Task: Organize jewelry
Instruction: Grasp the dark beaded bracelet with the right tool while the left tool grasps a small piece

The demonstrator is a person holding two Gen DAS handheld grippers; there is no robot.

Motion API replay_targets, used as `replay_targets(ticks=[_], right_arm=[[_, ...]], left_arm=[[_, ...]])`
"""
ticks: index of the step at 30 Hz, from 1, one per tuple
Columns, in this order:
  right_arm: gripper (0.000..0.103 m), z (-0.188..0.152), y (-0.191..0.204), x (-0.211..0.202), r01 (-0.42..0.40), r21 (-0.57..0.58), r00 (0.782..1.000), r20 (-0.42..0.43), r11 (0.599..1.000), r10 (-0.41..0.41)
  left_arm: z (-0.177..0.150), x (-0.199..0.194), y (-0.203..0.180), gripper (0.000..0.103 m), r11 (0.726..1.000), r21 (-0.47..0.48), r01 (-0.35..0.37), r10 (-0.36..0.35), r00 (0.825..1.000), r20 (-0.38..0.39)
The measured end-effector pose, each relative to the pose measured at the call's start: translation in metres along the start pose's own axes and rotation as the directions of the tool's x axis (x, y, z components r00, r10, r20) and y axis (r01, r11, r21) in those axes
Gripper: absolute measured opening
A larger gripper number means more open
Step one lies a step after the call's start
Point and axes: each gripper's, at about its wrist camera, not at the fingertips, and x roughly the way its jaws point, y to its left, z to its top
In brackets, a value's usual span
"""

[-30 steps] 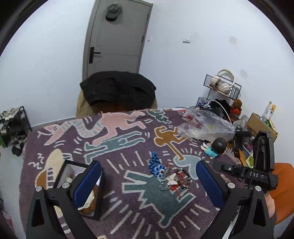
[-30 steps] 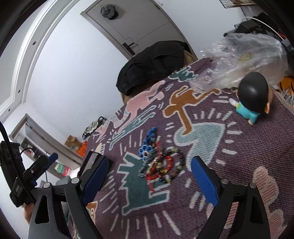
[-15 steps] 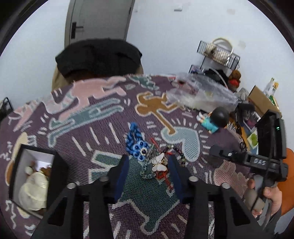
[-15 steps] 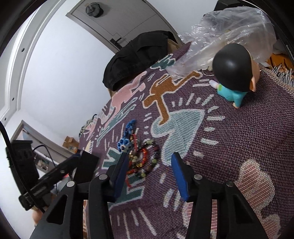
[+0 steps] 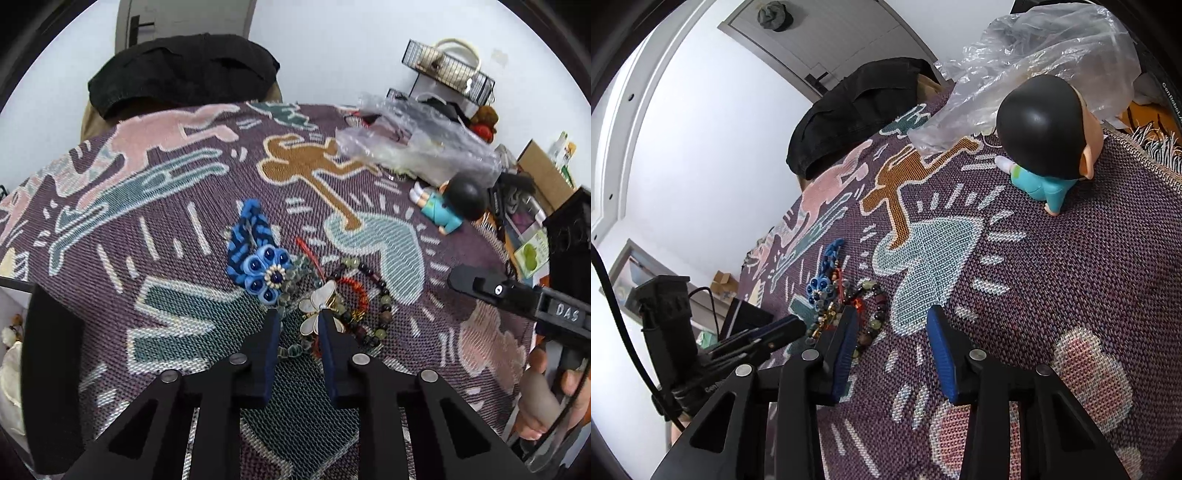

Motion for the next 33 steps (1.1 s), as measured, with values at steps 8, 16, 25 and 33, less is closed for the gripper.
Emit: replay_targets(ticks=[8,16,25,33], right_arm=[[0.039,0.004,0.016,0.019,0.024,-0.055,0.999,-0.035,0.998,-0.026],[0.039,0.007,0.035,0.052,0.087,-0.140,0.990,-0.095,0.986,-0.101],[0.026,0.010,0.044,0.064,0.185,-0.209,0.975,-0.086,0.960,-0.206],[0.024,0.003,0.055,0.066,0.235,-0.286,0.960,-0.084,0.929,-0.268]], left_arm=[[-0.003,0.014,0.007,0.012,0.999,-0.008,-0.046,0.045,0.999,-0.009],[-0.006,0.009,0.005,0.009,0.999,0.025,-0.047,0.047,0.999,-0.010],[0.000,-0.028,0.011,0.009,1.000,0.001,-0.026,0.026,0.997,0.078],[0.010,-0.063,0.015,0.009,1.000,-0.016,-0.021,0.023,0.987,0.157]])
